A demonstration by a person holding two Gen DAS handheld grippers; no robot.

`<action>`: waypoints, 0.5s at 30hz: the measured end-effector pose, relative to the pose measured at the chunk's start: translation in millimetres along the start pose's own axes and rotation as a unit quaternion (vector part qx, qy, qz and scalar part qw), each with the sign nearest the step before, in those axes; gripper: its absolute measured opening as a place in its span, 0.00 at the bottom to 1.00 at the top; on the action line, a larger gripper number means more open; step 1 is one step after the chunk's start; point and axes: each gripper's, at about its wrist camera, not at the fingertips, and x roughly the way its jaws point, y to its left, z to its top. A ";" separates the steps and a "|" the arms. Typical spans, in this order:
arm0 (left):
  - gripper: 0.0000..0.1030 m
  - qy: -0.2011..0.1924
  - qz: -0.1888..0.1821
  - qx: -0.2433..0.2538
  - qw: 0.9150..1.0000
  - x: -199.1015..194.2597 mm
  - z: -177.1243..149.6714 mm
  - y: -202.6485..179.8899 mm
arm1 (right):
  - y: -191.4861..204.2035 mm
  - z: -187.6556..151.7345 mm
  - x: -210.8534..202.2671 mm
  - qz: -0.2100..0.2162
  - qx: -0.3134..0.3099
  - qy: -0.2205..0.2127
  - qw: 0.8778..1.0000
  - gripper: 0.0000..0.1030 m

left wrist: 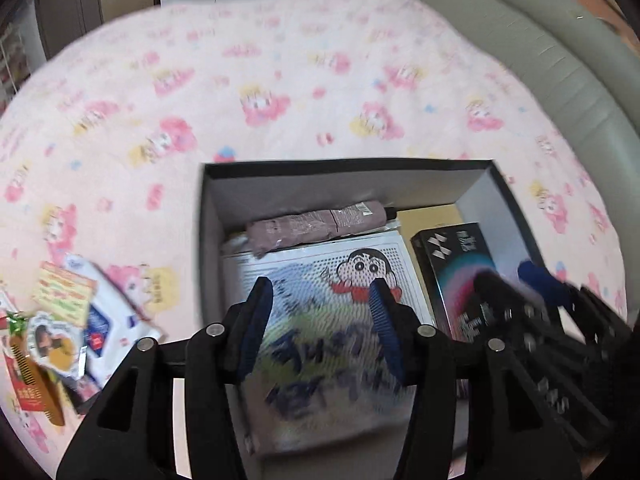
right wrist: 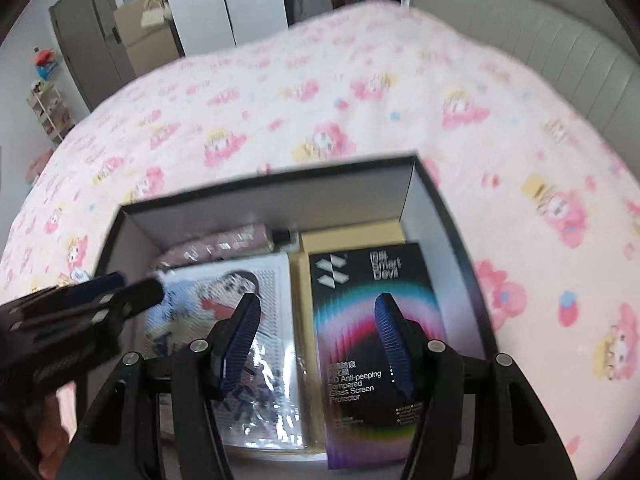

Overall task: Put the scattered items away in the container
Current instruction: 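Withdraw the left gripper from the shoebox toward the scattered items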

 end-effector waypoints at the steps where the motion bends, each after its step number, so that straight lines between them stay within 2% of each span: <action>1: 0.50 -0.009 0.000 0.005 1.000 -7.8 -4.5 0.6 | 4.4 -5.3 -12.2 -0.005 -0.002 -0.014 1.000 0.54; 4: 0.51 -0.039 -0.001 0.015 0.999 -34.4 -19.3 3.6 | 19.8 -20.5 -32.4 -0.001 -0.006 -0.044 0.999 0.54; 8: 0.51 -0.071 0.017 0.026 0.997 -67.3 -48.9 6.5 | 37.5 -39.9 -55.0 0.005 -0.008 -0.057 0.998 0.54; 15: 0.50 -0.086 0.011 0.035 0.996 -112.5 -91.3 17.8 | 58.6 -77.3 -106.1 0.012 -0.011 -0.083 0.996 0.54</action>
